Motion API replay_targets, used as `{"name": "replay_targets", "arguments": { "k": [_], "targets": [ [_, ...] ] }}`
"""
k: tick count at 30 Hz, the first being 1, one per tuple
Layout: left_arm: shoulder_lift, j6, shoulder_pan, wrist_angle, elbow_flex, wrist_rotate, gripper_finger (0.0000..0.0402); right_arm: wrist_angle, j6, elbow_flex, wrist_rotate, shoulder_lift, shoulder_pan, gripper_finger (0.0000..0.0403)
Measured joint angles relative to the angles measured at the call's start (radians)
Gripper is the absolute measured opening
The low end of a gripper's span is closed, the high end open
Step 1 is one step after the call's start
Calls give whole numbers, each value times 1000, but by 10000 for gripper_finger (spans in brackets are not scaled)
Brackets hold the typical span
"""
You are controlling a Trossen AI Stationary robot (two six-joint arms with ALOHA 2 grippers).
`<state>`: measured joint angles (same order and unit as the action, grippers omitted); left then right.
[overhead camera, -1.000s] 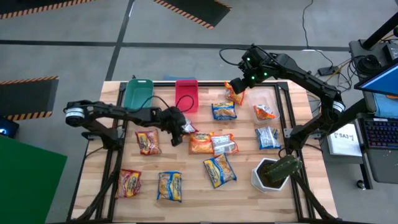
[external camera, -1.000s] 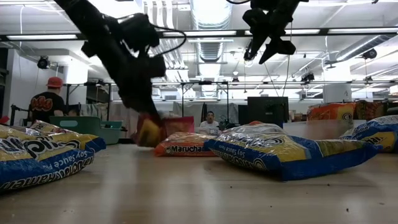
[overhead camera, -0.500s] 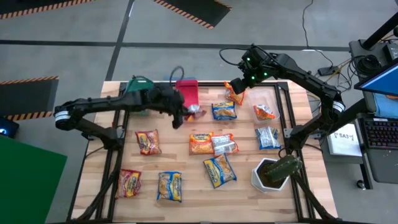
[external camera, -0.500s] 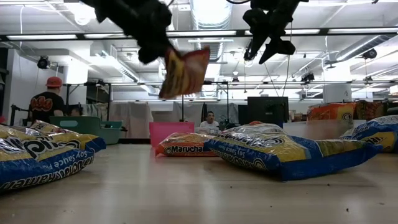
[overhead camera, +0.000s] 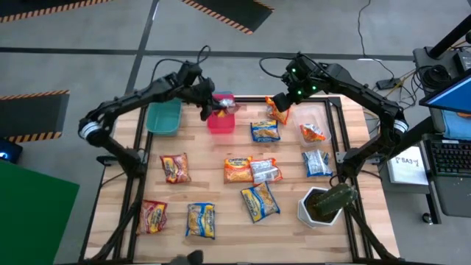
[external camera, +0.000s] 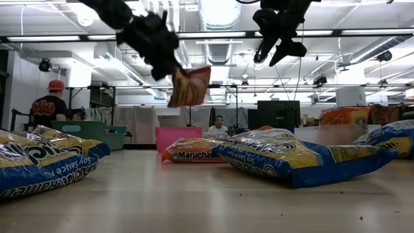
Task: Sort Maruchan noodles
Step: Put the red noodle pack into the red bin
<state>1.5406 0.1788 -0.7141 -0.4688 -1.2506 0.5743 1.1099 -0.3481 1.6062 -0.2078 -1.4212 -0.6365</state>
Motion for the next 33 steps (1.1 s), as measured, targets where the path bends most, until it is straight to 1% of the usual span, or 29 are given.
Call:
{"name": "replay_targets", "arguments": {
  "k": [3, 5, 9, 16, 26, 33],
  "targets": [
    [50, 22, -27, -16, 14, 103, 5, 1, 5, 0, 0, 0, 3, 178],
    [79, 47, -34, -46, 16, 124, 5, 1, 6, 0, 0, 0, 4, 178],
    [113, 95, -39, -74, 15, 124, 5, 1, 7, 0, 0, 0, 4, 178],
    [147, 120, -41, -80, 16, 123, 6, 0, 7, 0, 0, 0, 4, 178],
    [154, 124, -42, -79, 18, 115, 6, 0, -17, 0, 0, 0, 4, 178],
    [154, 127, -42, -79, 19, 89, 6, 0, -19, 0, 0, 0, 4, 178]
  ]
}}
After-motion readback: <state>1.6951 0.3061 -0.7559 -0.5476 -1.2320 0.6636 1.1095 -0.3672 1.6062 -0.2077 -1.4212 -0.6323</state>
